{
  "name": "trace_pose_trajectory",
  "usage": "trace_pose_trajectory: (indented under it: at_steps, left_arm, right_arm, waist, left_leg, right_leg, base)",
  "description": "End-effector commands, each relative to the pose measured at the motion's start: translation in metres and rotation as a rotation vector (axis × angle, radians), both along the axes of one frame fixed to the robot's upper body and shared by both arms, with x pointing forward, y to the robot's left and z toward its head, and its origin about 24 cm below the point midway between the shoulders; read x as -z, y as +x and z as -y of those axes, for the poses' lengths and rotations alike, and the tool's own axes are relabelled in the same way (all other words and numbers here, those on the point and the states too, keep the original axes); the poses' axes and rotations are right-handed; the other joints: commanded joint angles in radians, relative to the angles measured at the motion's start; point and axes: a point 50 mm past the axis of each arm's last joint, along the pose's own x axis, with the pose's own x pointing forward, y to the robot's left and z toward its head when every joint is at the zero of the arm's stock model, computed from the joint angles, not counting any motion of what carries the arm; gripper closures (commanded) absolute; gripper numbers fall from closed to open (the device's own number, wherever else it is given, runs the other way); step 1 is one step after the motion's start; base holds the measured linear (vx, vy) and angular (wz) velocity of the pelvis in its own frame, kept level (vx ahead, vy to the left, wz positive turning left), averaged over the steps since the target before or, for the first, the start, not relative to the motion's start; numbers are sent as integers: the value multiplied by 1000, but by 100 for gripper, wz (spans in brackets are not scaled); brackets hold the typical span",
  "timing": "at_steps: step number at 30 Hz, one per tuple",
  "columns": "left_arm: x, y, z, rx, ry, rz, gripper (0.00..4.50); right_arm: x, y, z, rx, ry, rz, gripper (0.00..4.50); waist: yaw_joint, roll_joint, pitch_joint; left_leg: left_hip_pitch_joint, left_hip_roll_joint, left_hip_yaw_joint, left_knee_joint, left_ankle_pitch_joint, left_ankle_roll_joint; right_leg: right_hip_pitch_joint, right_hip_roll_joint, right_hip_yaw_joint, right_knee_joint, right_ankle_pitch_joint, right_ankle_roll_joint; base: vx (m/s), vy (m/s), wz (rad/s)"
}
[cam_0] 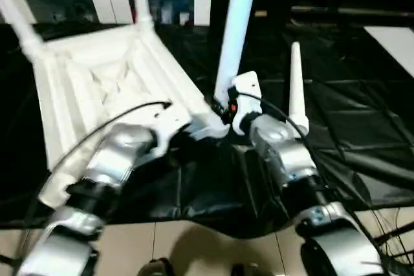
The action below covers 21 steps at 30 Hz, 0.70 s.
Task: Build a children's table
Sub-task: Rotate leg to tighten
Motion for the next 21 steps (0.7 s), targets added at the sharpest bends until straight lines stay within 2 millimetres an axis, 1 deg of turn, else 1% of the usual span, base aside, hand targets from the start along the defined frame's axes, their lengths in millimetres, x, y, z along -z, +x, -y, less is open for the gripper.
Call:
trace_pose_trajectory:
  at_steps: [1, 2, 3, 4, 5, 6, 7, 8, 9, 10, 11, 12, 13, 14, 15, 16, 17, 18, 19, 20, 21]
  left_arm:
    - [6, 3, 13, -100, 40, -9, 450]
    - [5, 4, 19, -116, 37, -10, 450]
    - [4, 4, 21, -117, 35, -10, 450]
    - [3, 4, 26, -120, 31, -11, 450]
    - [2, 4, 29, -123, 26, -16, 450]
    - [1, 4, 33, -128, 24, -21, 450]
    - [1, 4, 33, -128, 24, -21, 450]
    - [1, 4, 33, -128, 24, -21, 450]
    - [1, 4, 33, -128, 24, -21, 450]
    - [1, 4, 33, -128, 24, -21, 450]
    - [1, 4, 33, -128, 24, -21, 450]
    - [1, 4, 33, -128, 24, -21, 450]
    - [1, 4, 33, -128, 24, -21, 450]
    - [1, 4, 35, -134, 22, -27, 450]
    - [1, 4, 35, -134, 22, -27, 450]
    - [2, 3, 36, -132, 29, -32, 450]
    - [3, 2, 36, -130, 35, -34, 450]
    - [3, 1, 36, -130, 39, -34, 450]
    - [3, 1, 36, -133, 42, -36, 450]
    - [3, 1, 36, -137, 44, -38, 450]
    - [3, 1, 36, -137, 44, -38, 450]
  right_arm:
    - [66, -25, -8, 35, -56, -326, 265]
    - [68, -25, -10, 67, -46, -344, 265]
    - [69, -25, -11, 75, -45, -349, 265]
    - [71, -25, -12, 95, -43, -361, 265]
    - [72, -26, -13, 108, -38, -375, 265]
    - [74, -26, -14, 121, -36, -385, 265]
    - [74, -26, -14, 121, -36, -385, 265]
    - [74, -26, -14, 121, -36, -385, 265]
    - [74, -26, -14, 121, -36, -385, 265]
    - [74, -26, -14, 121, -36, -385, 265]
    - [74, -26, -14, 121, -36, -385, 265]
    - [74, -26, -14, 121, -36, -385, 265]
    - [74, -26, -14, 121, -36, -385, 265]
    - [75, -27, -16, 130, -24, -400, 265]
    - [75, -27, -16, 130, -24, -400, 265]
    - [76, -27, -18, 134, -2, -429, 265]
    - [76, -27, -19, 134, 1, -436, 265]
    - [75, -26, -20, 133, 2, -438, 265]
    - [75, -26, -20, 136, 2, -440, 265]
    - [75, -25, -20, 141, 1, -442, 265]
    - [75, -25, -20, 141, 1, -442, 265]
  waist:
    - [-15, 11, -36]
    - [-17, 14, -34]
    - [-20, 20, -30]
    - [-22, 23, -29]
    - [-20, 31, -26]
    - [28, 42, -22]
    - [78, 40, -36]
    - [58, -15, -43]
    - [36, -56, -55]
    - [47, -37, -26]
    - [56, -21, -32]
    - [36, -16, -39]
    - [22, 1, -54]
    - [15, 8, -56]
    - [7, 10, -57]
    - [4, 5, -47]
    - [2, 3, -43]
    - [2, -1, -45]
    - [1, -2, -47]
    - [0, -4, -51]
    - [1, -4, -52]
  left_leg:
    - [59, 44, -44, -88, -745, -96]
    - [66, 42, -47, -89, -788, -96]
    - [67, 43, -51, -101, -838, -97]
    - [61, 46, -53, -112, -867, -101]
    - [34, 57, -42, -154, -929, -105]
    - [-55, 83, 7, -255, -991, -93]
    - [-66, 78, 52, -250, -953, -69]
    - [63, 46, 89, -148, -713, -89]
    - [148, 31, 44, 35, -555, -72]
    - [-40, -29, -103, 93, -77, 14]
    - [-29, 11, -102, 33, -81, -29]
    - [12, 35, -81, -43, -223, -81]
    - [46, 46, -70, -54, -329, -83]
    - [50, 46, -62, -60, -363, -77]
    - [48, 49, -53, -66, -404, -56]
    - [44, 48, -48, -70, -451, -55]
    - [47, 46, -48, -72, -540, -69]
    - [46, 45, -48, -74, -568, -77]
    - [44, 45, -49, -76, -561, -77]
    - [37, 44, -48, -80, -521, -71]
    - [36, 44, -46, -81, -498, -67]
  right_leg:
    - [-20, -47, 11, -100, -610, -68]
    - [-20, -42, 0, -108, -604, -60]
    - [-16, -35, -14, -109, -594, -52]
    - [-8, -30, -23, -104, -576, -50]
    - [21, -10, -45, -62, -482, -63]
    - [94, 14, -54, 121, -313, -78]
    - [99, 15, -46, 152, -248, -69]
    - [-35, -33, 25, 9, -579, -57]
    - [-105, -119, 46, -106, -833, -61]
    - [81, -178, 94, -114, -905, -98]
    - [79, -164, 65, -91, -783, -100]
    - [32, -45, 16, -40, -466, -110]
    - [24, -33, 18, -24, -233, -144]
    - [25, -35, 20, -25, -175, -165]
    - [29, -42, 19, -36, -167, -191]
    - [25, -44, 19, -48, -232, -186]
    - [19, -52, 20, -61, -373, -159]
    - [19, -58, 21, -71, -448, -128]
    - [21, -61, 22, -73, -461, -117]
    - [26, -63, 23, -75, -446, -105]
    - [26, -64, 23, -77, -431, -102]
  base:
    - [-46, 60, -6]
    - [-46, 60, -6]
    - [-45, 61, -9]
    - [-51, 54, -10]
    - [-51, 54, -10]
    - [-99, 16, 8]
    - [-21, -77, 38]
    - [-21, -77, 38]
    - [63, -118, 9]
    - [87, -2, -45]
    - [87, -2, -45]
    - [54, 67, -21]
    - [-30, 6, 22]
    - [-30, 6, 22]
    - [-27, -25, 21]
    - [0, 0, 0]
    - [0, 0, 0]
    - [0, 0, 0]
    - [0, 0, 0]
    - [0, 0, 0]
    - [0, 0, 0]
